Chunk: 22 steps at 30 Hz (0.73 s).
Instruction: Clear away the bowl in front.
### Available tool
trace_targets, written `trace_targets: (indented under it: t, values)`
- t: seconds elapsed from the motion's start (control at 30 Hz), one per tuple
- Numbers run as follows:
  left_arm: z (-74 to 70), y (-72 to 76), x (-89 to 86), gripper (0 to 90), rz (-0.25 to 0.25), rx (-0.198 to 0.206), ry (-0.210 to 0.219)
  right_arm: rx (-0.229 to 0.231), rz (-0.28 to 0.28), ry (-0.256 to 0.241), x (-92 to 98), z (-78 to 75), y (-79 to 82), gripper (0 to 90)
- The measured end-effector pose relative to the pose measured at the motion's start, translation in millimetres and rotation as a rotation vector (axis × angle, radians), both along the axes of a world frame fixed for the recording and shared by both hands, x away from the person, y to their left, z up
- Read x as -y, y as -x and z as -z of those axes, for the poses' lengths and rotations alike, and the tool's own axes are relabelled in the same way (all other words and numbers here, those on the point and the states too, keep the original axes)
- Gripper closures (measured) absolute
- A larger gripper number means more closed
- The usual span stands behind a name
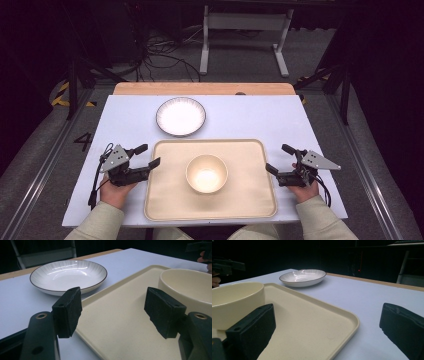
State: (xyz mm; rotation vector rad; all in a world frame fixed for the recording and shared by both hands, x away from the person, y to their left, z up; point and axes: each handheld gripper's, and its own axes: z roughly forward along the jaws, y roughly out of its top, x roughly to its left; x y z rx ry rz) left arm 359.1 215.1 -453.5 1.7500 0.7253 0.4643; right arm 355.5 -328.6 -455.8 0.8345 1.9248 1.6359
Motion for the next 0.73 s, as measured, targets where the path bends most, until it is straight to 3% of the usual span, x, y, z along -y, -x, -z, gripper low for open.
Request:
trace_targets:
  t: [0.17, 0.73]
  values:
    - [11.1, -3.7, 2.3, 31.8, 0.007, -0.045, -0.023, 0.001, -0.001, -0.004, 0.3, -0.1, 0.4, 0.7]
    - [12.7, -6.4, 1.5, 30.0, 0.005, -0.059, -0.02, -0.004, -0.001, -0.003, -0.2, 0.4, 0.2, 0.7]
